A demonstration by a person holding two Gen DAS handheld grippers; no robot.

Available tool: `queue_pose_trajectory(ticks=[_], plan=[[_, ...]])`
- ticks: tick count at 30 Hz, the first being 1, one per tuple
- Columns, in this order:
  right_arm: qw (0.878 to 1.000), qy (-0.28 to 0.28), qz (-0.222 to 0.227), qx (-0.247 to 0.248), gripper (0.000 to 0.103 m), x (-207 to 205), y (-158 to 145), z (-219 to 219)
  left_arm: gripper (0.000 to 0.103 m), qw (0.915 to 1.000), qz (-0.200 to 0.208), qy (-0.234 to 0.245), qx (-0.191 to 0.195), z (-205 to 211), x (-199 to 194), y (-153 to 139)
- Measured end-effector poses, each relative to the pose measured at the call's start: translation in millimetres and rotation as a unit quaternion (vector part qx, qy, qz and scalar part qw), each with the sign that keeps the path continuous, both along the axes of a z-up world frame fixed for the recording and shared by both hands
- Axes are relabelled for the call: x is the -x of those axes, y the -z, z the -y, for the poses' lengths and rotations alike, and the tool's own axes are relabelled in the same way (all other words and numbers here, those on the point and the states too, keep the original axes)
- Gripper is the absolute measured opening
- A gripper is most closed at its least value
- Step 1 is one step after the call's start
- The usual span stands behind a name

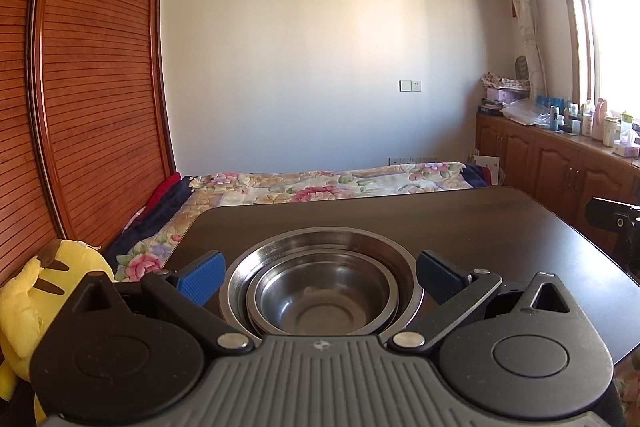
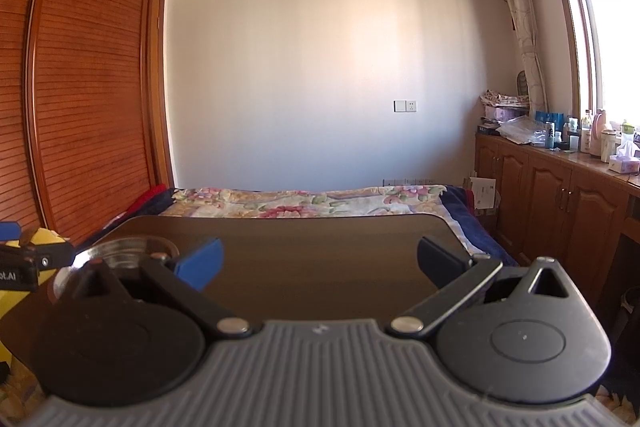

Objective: Organize plates and bowls

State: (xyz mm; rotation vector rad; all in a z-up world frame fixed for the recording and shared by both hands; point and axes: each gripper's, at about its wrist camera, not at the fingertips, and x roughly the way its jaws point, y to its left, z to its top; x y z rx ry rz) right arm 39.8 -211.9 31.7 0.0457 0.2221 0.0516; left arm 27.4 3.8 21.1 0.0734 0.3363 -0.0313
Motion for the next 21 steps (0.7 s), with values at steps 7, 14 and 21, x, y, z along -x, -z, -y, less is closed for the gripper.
queue_pose_trajectory(ticks=[7,14,21], plan=[[1.0,0.0,0.0,0.0,0.103,-0.2,-1.6,0.2,0.103,1.0,0.0,0.0,0.0,0.1,-0.1,-0.1],[1.0,0.0,0.001,-0.002,0.103,0.4,-2.1,0.4,0.103,1.0,0.0,0.0,0.0,0.4,-1.6,-1.3],[1.0,-0.001,0.0,-0.002,0.103,-0.5,-3.3,1.6,0.103,1.0,-0.003,-0.001,0.0,-0.9,-0.9,4.2]])
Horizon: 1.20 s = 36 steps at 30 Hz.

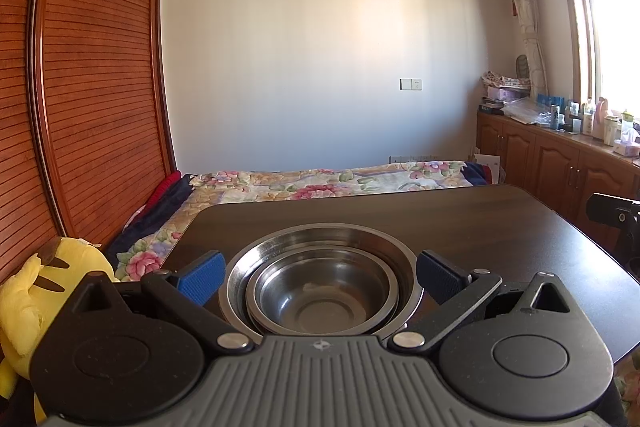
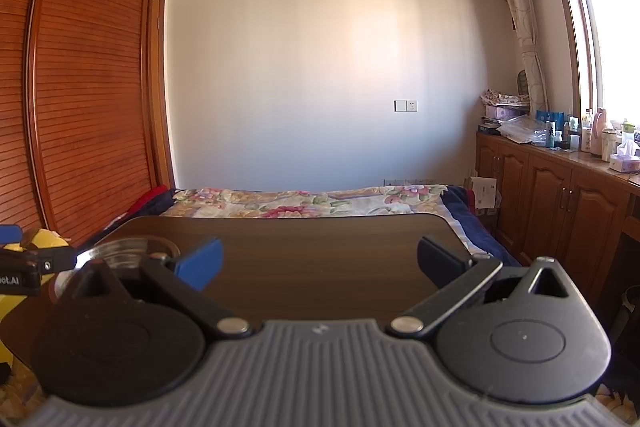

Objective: Organize plates and bowls

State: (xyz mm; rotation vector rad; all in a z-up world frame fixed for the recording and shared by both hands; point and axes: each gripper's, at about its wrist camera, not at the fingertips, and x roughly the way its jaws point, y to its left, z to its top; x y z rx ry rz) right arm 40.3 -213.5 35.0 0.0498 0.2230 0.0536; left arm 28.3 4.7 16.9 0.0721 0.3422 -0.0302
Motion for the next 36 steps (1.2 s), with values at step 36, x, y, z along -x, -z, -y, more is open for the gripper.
queue_pose_trajectory(ticks=[36], plan=[[1.0,0.001,-0.006,0.0,0.103,-4.5,1.8,0.6,0.103,1.0,-0.005,-0.001,0.001,-0.4,-1.3,3.0]])
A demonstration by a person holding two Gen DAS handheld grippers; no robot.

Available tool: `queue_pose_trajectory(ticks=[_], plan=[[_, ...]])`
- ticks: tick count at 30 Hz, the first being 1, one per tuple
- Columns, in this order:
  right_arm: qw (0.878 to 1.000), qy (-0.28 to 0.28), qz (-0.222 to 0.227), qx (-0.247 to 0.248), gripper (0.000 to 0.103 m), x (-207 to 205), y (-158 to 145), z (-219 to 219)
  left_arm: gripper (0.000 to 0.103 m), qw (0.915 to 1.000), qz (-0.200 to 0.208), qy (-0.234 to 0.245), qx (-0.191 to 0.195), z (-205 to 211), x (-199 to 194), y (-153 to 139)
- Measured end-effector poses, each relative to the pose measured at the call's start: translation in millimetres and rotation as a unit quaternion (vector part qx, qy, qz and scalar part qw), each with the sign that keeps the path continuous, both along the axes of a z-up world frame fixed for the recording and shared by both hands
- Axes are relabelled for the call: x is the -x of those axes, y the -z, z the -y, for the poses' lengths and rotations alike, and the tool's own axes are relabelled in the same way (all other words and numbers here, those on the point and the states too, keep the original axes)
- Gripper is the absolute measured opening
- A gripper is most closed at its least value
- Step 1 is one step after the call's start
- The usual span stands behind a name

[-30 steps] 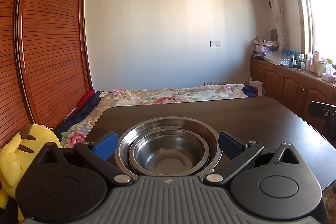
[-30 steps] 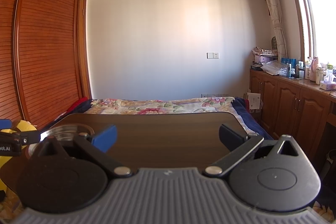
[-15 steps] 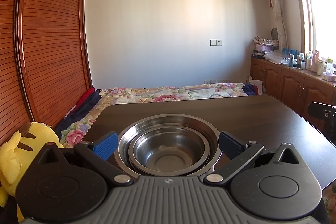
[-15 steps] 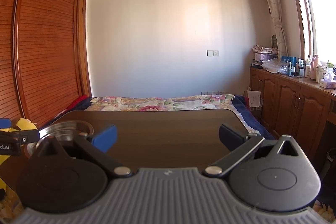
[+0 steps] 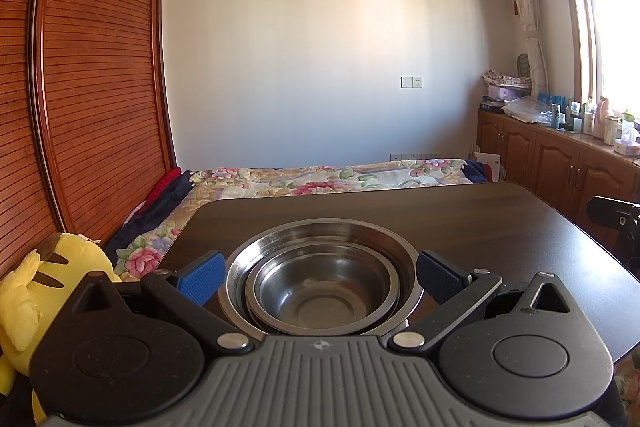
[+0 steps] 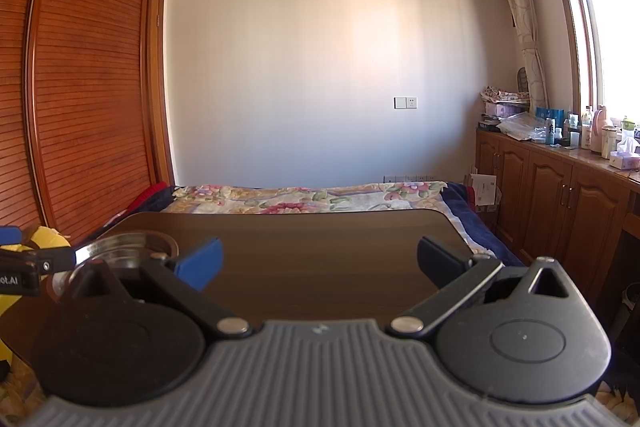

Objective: Organize plates and bowls

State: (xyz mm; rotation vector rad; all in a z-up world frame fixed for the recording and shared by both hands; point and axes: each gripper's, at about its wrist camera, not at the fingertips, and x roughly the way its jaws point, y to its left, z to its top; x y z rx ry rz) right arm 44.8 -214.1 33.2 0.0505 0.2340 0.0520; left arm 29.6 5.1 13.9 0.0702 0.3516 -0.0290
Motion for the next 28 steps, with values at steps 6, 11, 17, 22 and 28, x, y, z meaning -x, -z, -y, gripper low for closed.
queue_pose_trajectory(ticks=[6,11,17,22,28], plan=[[1.0,0.0,0.0,-0.001,0.103,0.1,0.0,0.1,0.103,1.0,0.0,0.0,0.0,0.0,0.1,0.1],[1.0,0.0,0.001,0.0,0.103,0.0,0.2,-0.2,0.103,1.0,0.0,0.0,0.0,-0.1,-0.1,0.2],[1.0,0.001,0.001,0.0,0.103,0.4,0.4,-0.3,0.103,1.0,0.0,0.0,0.0,0.0,0.1,0.1],[1.0,0.001,0.001,-0.001,0.103,1.7,1.2,0.5,0.103,1.0,0.0,0.0,0.0,-0.1,0.0,0.2],[1.0,0.002,0.001,-0.001,0.103,1.6,1.2,0.8,0.103,1.0,0.0,0.0,0.0,-0.1,-0.2,0.4]])
